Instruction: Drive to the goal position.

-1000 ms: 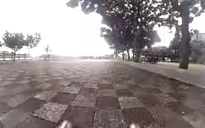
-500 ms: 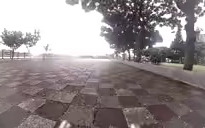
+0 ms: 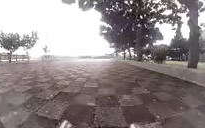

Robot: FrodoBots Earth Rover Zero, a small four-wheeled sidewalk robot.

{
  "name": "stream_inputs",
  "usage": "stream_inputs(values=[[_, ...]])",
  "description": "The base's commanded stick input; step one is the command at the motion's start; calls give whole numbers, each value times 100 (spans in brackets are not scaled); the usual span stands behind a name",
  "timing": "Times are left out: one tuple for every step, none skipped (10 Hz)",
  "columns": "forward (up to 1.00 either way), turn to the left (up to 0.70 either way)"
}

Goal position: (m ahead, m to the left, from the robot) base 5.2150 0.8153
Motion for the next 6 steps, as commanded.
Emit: stream_inputs(values=[[70, 0], [70, 0], [70, 0], [70, 0], [70, 0], [70, 0]])
